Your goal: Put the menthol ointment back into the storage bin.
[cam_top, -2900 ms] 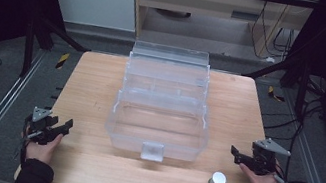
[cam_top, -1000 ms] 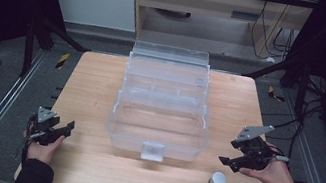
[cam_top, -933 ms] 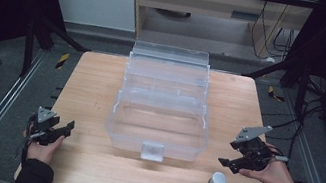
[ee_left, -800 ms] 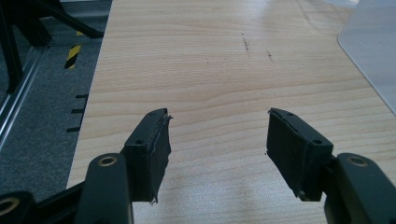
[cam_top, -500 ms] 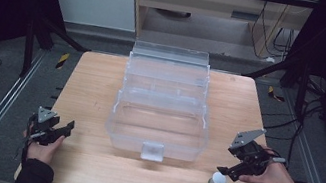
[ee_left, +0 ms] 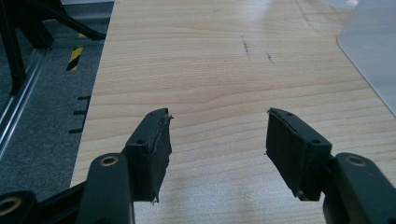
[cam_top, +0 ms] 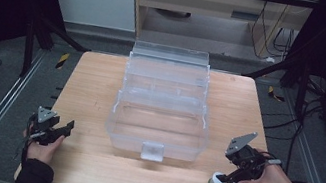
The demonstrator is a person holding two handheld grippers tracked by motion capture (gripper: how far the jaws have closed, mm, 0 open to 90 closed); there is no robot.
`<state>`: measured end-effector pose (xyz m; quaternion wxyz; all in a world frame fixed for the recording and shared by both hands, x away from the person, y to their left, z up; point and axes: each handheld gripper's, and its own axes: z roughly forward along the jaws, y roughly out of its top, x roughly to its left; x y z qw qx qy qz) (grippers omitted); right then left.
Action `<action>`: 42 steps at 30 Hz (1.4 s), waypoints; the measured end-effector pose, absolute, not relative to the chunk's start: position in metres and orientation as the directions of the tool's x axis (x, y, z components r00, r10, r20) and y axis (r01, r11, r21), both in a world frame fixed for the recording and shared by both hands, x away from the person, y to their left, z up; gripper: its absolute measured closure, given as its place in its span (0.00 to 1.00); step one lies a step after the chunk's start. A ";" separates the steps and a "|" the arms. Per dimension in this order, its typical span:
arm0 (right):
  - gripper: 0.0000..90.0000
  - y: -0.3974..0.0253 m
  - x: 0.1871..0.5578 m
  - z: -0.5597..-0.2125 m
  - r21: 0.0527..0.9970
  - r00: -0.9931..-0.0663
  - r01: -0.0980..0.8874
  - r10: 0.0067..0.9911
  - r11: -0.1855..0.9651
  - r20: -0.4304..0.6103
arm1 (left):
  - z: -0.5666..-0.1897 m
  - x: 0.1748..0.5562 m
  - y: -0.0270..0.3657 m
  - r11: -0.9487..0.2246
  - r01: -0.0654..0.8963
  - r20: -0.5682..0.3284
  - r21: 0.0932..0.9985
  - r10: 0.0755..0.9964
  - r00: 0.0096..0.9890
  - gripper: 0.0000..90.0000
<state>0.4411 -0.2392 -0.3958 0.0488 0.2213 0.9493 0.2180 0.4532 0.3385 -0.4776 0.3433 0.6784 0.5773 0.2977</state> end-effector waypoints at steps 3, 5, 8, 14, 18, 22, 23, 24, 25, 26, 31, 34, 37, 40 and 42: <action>0.27 -0.237 0.440 -0.401 0.408 -0.906 0.391 0.423 0.825 0.012 | -0.477 0.453 0.339 -0.097 0.579 0.007 0.810 0.988 0.155 0.44; 0.28 -0.236 0.439 -0.404 0.400 -0.910 0.384 0.414 0.832 0.012 | -0.477 0.453 0.338 -0.097 0.579 0.008 0.810 0.988 0.155 0.44; 0.29 -0.234 0.439 -0.407 0.388 -0.913 0.381 0.408 0.839 0.014 | -0.477 0.453 0.338 -0.099 0.577 0.009 0.810 0.988 0.156 0.44; 0.32 -0.230 0.436 -0.415 0.353 -0.926 0.359 0.376 0.864 0.021 | -0.477 0.453 0.338 -0.099 0.578 0.009 0.810 0.988 0.157 0.45; 0.35 -0.229 0.436 -0.419 0.333 -0.929 0.355 0.370 0.874 0.020 | -0.477 0.453 0.338 -0.100 0.578 0.011 0.810 0.988 0.156 0.45; 0.37 -0.227 0.437 -0.422 0.318 -0.932 0.348 0.362 0.882 0.018 | -0.477 0.453 0.338 -0.101 0.578 0.012 0.810 0.988 0.156 0.45; 0.39 -0.226 0.437 -0.424 0.312 -0.933 0.346 0.358 0.885 0.019 | -0.476 0.453 0.338 -0.100 0.578 0.011 0.810 0.988 0.156 0.45; 0.39 -0.226 0.437 -0.424 0.312 -0.933 0.346 0.358 0.885 0.019 | -0.476 0.453 0.338 -0.100 0.578 0.011 0.810 0.988 0.156 0.45; 0.40 -0.225 0.437 -0.426 0.303 -0.936 0.341 0.353 0.890 0.017 | -0.476 0.453 0.338 -0.101 0.577 0.013 0.810 0.988 0.156 0.46; 0.40 -0.225 0.437 -0.426 0.303 -0.936 0.341 0.353 0.890 0.017 | -0.476 0.453 0.338 -0.101 0.577 0.013 0.810 0.988 0.156 0.46; 0.44 -0.221 0.438 -0.431 0.280 -0.939 0.336 0.344 0.899 0.021 | -0.476 0.453 0.338 -0.104 0.578 0.015 0.810 0.988 0.157 0.46; 0.47 -0.219 0.440 -0.434 0.263 -0.939 0.337 0.344 0.904 0.018 | -0.476 0.453 0.338 -0.105 0.578 0.016 0.809 0.987 0.157 0.46; 0.48 -0.218 0.440 -0.435 0.258 -0.939 0.336 0.344 0.906 0.017 | -0.476 0.453 0.338 -0.106 0.578 0.018 0.809 0.987 0.157 0.46; 0.49 -0.217 0.441 -0.437 0.251 -0.940 0.333 0.340 0.909 0.015 | -0.476 0.453 0.338 -0.107 0.578 0.018 0.809 0.987 0.157 0.46; 0.51 -0.217 0.442 -0.437 0.246 -0.942 0.328 0.334 0.912 0.018 | -0.476 0.453 0.338 -0.109 0.579 0.019 0.808 0.987 0.160 0.46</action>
